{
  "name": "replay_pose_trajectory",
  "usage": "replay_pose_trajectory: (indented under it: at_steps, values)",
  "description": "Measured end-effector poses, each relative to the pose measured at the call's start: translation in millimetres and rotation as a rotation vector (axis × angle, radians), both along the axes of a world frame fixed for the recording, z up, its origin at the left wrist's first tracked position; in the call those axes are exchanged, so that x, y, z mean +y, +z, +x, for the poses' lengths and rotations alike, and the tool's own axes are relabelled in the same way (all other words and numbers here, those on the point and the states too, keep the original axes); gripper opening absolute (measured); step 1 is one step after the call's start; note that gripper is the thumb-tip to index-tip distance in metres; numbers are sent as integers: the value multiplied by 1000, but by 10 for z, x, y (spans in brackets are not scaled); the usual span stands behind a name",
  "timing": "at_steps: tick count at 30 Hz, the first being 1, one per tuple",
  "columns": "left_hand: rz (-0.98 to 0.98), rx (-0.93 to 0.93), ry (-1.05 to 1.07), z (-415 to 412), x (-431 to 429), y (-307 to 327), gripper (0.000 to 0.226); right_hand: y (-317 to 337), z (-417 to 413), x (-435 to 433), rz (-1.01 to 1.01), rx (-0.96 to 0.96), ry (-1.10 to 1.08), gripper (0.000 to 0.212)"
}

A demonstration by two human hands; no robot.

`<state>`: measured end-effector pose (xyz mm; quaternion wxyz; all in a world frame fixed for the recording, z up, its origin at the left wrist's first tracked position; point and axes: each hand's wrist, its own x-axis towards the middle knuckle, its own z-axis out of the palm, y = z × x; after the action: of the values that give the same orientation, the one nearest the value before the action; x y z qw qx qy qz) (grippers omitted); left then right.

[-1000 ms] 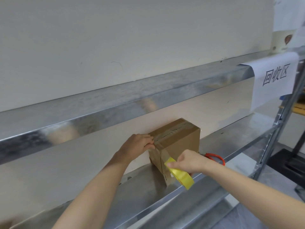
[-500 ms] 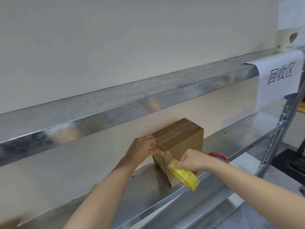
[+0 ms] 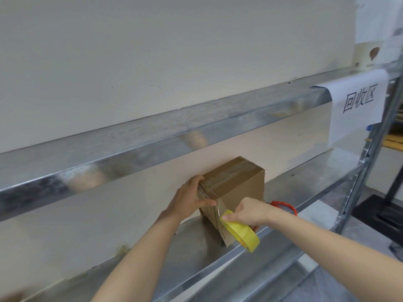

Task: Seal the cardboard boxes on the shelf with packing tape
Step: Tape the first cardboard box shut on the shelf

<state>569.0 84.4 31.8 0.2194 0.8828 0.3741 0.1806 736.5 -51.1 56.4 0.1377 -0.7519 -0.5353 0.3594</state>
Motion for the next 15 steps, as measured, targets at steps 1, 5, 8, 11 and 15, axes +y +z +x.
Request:
replay_pose_trajectory:
  at_steps: [1,5,8,11,15]
  values:
    - [-41,11,2,10,-15,9,97,-7,2,1,-2,-1,-2,51]
    - [-136,-8,36,41,-76,11,115,-22,-2,-5,0,-5,-12,52]
    - [-158,12,39,55,-130,-11,103,-43,-21,-10,21,-23,-24,55]
    - [-176,27,21,111,-247,-78,97,-88,-44,-11,36,-19,-44,54]
    - [-194,-24,33,149,-379,-193,86,-119,-30,-24,38,-1,-79,53]
